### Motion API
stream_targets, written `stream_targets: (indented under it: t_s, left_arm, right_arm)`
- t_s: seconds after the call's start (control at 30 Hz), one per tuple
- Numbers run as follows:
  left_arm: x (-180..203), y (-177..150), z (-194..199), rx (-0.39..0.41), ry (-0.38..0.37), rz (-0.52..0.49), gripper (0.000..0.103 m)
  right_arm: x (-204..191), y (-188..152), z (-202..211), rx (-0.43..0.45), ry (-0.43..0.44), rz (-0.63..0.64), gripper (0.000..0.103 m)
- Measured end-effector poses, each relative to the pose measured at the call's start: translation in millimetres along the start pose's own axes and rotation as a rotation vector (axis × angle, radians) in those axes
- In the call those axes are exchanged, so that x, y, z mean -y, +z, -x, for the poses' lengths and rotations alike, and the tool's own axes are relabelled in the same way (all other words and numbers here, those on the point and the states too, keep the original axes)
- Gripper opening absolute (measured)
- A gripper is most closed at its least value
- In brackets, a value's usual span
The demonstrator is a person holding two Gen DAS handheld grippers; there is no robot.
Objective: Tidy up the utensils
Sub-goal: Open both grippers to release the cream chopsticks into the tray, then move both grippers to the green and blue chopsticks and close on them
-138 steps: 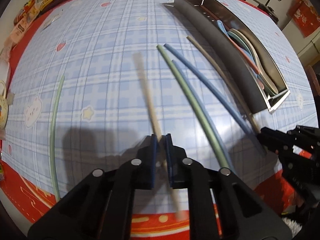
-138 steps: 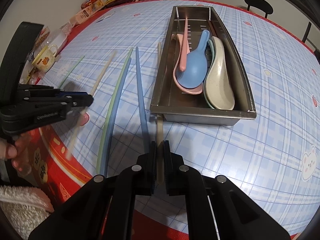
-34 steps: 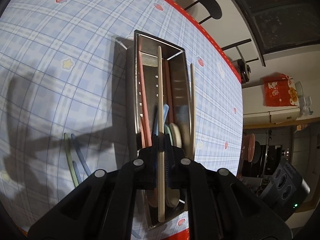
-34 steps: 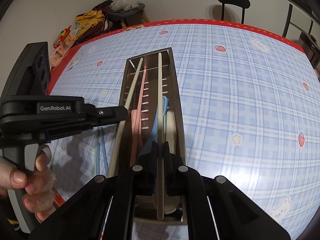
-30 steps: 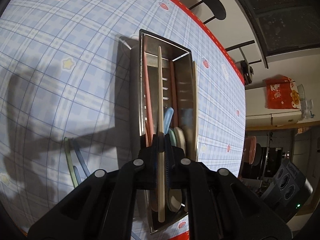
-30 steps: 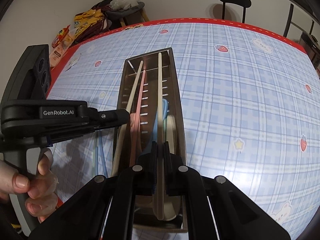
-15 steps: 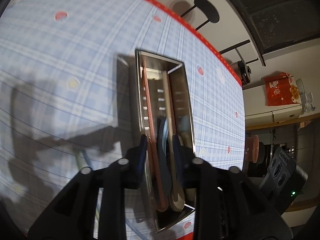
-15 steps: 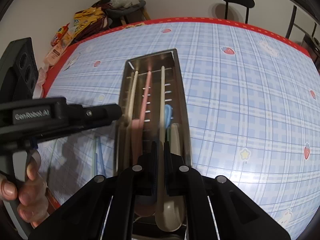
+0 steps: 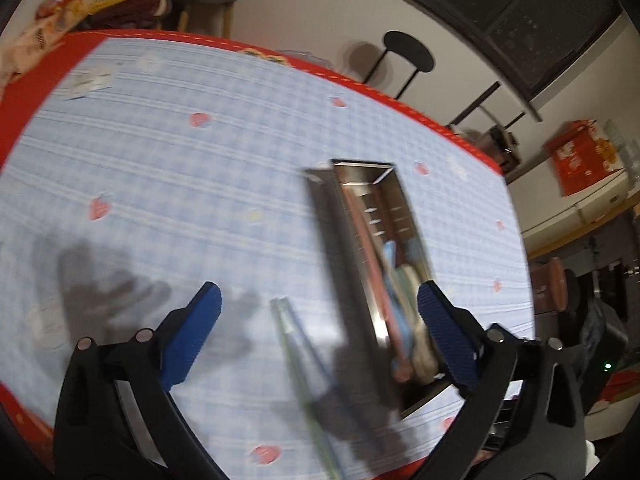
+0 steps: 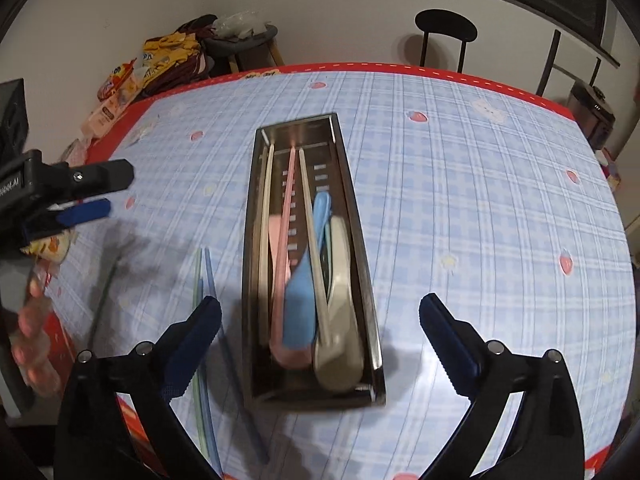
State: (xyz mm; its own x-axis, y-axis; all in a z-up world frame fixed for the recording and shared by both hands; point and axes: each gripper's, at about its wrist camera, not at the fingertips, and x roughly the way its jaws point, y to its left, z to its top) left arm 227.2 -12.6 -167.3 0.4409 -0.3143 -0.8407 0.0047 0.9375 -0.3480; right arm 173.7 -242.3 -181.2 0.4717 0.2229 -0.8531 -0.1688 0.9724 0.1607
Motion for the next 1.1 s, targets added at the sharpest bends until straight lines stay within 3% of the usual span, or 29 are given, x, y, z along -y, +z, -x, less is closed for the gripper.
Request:
stream_targets:
  t_s: [0.2, 0.5, 0.97, 1.1]
  left_arm:
    - [-18, -34, 11, -0.014, 0.127, -0.048, 0.097]
    - [-36, -99, 2, -0.088, 0.211, -0.103, 0.097]
    - [-44, -131, -9, -0.174, 0.215, -0.103, 0.097]
    - [-38, -133, -12, -0.184, 0.206, -0.117, 0.097]
  right_arm:
    - [-12, -33, 7, 0.007, -0.037, 0.02, 0.097]
    - [-22, -68, 8, -0.008, -0.057, 0.028, 0.097]
    - [-43, -90, 0, -0.044, -0.026, 0.105, 0.097]
    - [-38, -90, -4, -0.081, 0.031, 0.068, 0.097]
